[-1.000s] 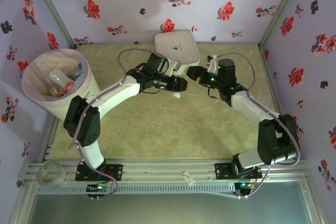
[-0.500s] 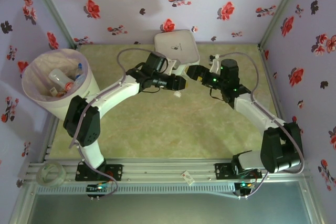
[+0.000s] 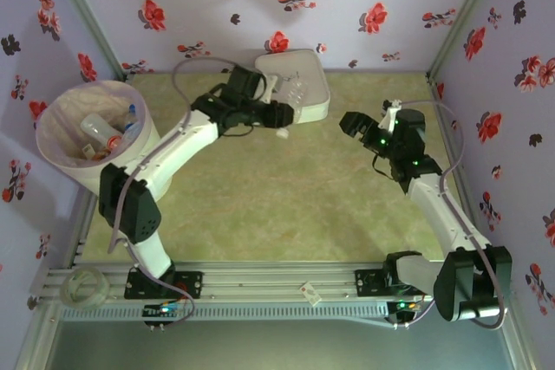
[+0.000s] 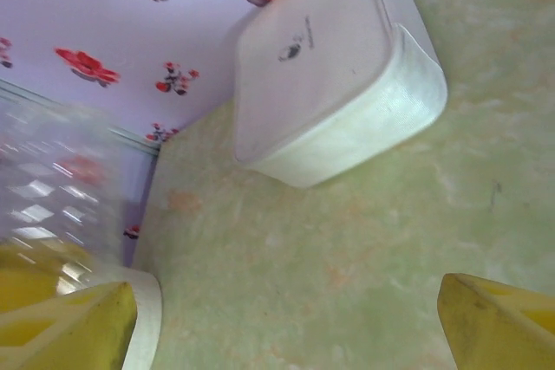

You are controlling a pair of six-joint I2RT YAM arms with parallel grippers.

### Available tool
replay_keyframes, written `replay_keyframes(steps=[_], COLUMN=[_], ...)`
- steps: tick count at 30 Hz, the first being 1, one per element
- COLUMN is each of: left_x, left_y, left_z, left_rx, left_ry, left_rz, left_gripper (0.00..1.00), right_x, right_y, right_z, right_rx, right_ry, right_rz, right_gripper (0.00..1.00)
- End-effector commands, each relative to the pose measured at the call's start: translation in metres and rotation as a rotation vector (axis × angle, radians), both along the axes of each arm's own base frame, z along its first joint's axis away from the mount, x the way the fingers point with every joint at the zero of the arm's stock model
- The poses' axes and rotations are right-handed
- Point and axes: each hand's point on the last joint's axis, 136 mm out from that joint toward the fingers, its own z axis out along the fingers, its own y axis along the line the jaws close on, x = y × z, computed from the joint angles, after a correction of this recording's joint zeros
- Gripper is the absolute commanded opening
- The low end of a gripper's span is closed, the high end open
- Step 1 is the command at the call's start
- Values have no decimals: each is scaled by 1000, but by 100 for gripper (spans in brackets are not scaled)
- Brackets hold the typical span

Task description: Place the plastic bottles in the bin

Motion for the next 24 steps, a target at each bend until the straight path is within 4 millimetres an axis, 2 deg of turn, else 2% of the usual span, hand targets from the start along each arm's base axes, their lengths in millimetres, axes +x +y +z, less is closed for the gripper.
replay_keyframes(steps=[1,6,10,15,17,20,24], left_x=[12,14,6,-26,-41,-59,-73], left_y=[54,125,194,280,308,338,376], left_z=[51,92,119,150,160,164,155], left_rx=[-10,-32,-67,-100,-99,-50,49], left_ry=[-70,-163,-228,-349,-385,-401,-360], left_rz=[137,311,504,769,857,945,1047], left_gripper=[32,32,32,32,32,32,32], right_x=[-5,-2,1,3,5,8,9], right_y=[-7,-8,-6,-6,-6,-4,-4], right_z=[-11,-18,-22,-28,-31,-34,-35], right_rx=[-45,-63,-64,-67,-66,-58,-59], right_ry=[15,30,44,48,57,70,68], right_rz=[-17,-10,3,8,9,18,17], right_gripper=[91,91,91,91,91,91,91])
